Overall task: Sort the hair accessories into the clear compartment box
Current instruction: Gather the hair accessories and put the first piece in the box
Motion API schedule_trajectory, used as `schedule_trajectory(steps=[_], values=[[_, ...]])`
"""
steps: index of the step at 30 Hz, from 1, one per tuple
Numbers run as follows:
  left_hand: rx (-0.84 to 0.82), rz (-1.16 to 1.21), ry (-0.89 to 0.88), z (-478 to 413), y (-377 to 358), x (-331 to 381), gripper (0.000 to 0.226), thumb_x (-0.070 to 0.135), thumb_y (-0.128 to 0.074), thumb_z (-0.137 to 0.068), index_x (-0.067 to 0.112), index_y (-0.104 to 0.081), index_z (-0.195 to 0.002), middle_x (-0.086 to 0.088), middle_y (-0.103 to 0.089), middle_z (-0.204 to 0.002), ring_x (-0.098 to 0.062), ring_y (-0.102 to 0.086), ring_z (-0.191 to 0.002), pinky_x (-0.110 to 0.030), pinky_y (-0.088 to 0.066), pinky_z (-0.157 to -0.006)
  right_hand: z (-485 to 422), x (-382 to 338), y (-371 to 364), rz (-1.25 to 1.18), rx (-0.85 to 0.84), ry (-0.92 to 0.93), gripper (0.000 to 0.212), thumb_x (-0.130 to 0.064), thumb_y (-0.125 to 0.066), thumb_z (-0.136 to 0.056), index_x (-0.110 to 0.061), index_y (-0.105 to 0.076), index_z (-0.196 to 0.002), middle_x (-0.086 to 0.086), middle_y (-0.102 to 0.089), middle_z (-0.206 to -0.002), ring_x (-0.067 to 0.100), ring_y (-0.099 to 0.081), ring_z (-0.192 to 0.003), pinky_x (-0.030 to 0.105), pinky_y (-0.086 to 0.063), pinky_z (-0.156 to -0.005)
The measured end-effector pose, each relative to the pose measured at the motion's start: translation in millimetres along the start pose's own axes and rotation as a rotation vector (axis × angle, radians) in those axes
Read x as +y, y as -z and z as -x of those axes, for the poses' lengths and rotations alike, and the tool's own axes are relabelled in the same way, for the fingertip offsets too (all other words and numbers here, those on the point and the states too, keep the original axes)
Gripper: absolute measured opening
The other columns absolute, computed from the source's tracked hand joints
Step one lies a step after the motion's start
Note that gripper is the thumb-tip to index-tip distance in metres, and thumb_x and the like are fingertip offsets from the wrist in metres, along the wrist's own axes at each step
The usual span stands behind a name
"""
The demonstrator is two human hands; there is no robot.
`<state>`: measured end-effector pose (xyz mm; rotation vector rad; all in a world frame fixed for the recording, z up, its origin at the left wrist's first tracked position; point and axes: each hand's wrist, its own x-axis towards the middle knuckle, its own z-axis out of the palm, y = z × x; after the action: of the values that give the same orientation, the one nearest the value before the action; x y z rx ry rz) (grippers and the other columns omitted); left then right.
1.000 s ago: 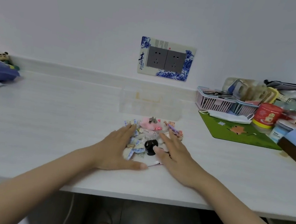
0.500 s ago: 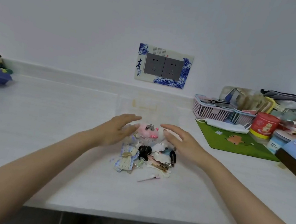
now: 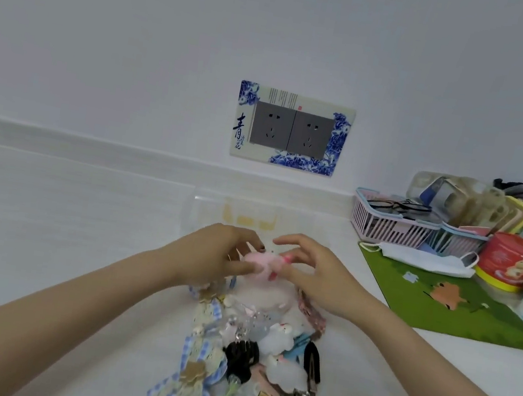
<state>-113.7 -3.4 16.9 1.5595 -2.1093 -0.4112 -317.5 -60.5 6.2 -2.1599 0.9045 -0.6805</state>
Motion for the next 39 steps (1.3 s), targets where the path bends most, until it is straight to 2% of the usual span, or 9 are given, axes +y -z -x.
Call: schedule_trajectory(steps=[5,9,12,14,20,24,29,35,39], values=[[0.136,0.681,0.094,4,22,1,0.023,0.021,-0.059,-0.089,0.006,-0.067,-0.103,-0.014,-0.074,-0.089,-0.014,-0.071,-0.077,-0.021,-0.057,-0.071,-14,-24,0,-0.304,0.136,0.078,0.017,-0.025,-0.063,-0.085,-0.020,-0.064,-0.101,-0.006,-0.069,-0.094,0.003,-0.065,-0.083,0.016,-0.051,-0.075],[0.250,0.798,0.142,12,29,-7,0.026,0.026,-0.056,-0.090,0.004,-0.068,-0.097,-0.009,-0.075,-0.087,-0.014,-0.071,-0.076,-0.019,-0.056,-0.068,-34,-44,-14,-0.465,0.154,0.104,0.025,-0.018,-0.067,-0.083,-0.013,-0.061,-0.107,-0.005,-0.069,-0.100,0.002,-0.067,-0.085,0.017,-0.054,-0.071],[0.501,0.583,0.156,18,32,-27,0.019,0.028,-0.058,-0.090,0.011,-0.065,-0.087,0.001,-0.073,-0.080,-0.007,-0.068,-0.074,-0.018,-0.053,-0.067,-59,-61,-24,-0.543,0.151,0.092,0.026,-0.015,-0.066,-0.084,-0.012,-0.057,-0.108,0.001,-0.071,-0.097,0.011,-0.070,-0.084,0.022,-0.057,-0.067],[0.620,0.348,0.169,24,34,-48,0.016,0.031,-0.054,-0.091,0.018,-0.062,-0.097,0.007,-0.069,-0.096,-0.006,-0.064,-0.089,-0.021,-0.048,-0.079,-79,-69,-29,-0.530,0.170,0.045,0.026,-0.018,-0.067,-0.085,-0.011,-0.057,-0.108,0.007,-0.071,-0.097,0.018,-0.069,-0.083,0.026,-0.059,-0.068],[0.441,0.149,0.159,40,19,-93,0.058,0.056,-0.032,-0.087,0.034,-0.034,-0.140,0.022,-0.037,-0.140,0.005,-0.034,-0.126,-0.019,-0.024,-0.104,-127,-62,-51,-0.284,0.184,-0.076,0.022,-0.026,-0.071,-0.080,-0.019,-0.057,-0.095,0.015,-0.067,-0.100,0.018,-0.059,-0.074,0.022,-0.046,-0.057],[0.375,0.155,0.071,37,8,-93,0.056,0.053,-0.035,-0.089,0.037,-0.028,-0.143,0.020,-0.033,-0.149,0.004,-0.030,-0.134,-0.024,-0.025,-0.112,-141,-54,-62,-0.054,0.097,-0.006,0.020,-0.031,-0.068,-0.081,-0.017,-0.063,-0.094,0.005,-0.066,-0.095,0.019,-0.061,-0.085,0.025,-0.046,-0.068],[0.404,0.079,0.067,39,7,-94,0.056,0.056,-0.032,-0.087,0.042,-0.027,-0.140,0.028,-0.029,-0.145,0.010,-0.028,-0.131,-0.001,-0.017,-0.100,-133,-51,-65,0.187,0.057,0.106,0.030,-0.043,-0.050,-0.091,-0.025,-0.056,-0.113,-0.008,-0.062,-0.104,0.012,-0.058,-0.094,0.028,-0.046,-0.081],[0.384,0.021,0.081,40,4,-91,0.063,0.057,-0.031,-0.088,0.034,-0.019,-0.145,0.024,-0.023,-0.148,0.007,-0.023,-0.133,-0.016,-0.019,-0.107,-111,-39,-57,0.425,-0.042,0.192,0.045,-0.044,-0.030,-0.098,-0.017,-0.063,-0.115,0.003,-0.061,-0.124,0.018,-0.051,-0.117,0.032,-0.035,-0.098],[0.367,-0.149,-0.022,39,4,-83,0.047,0.045,-0.035,-0.096,0.039,-0.029,-0.142,0.017,-0.022,-0.154,0.000,-0.023,-0.139,-0.018,-0.020,-0.109,-90,-33,-33,0.351,0.068,0.185,0.043,-0.049,-0.035,-0.095,-0.028,-0.058,-0.125,-0.008,-0.051,-0.137,0.008,-0.044,-0.126,0.024,-0.030,-0.105]])
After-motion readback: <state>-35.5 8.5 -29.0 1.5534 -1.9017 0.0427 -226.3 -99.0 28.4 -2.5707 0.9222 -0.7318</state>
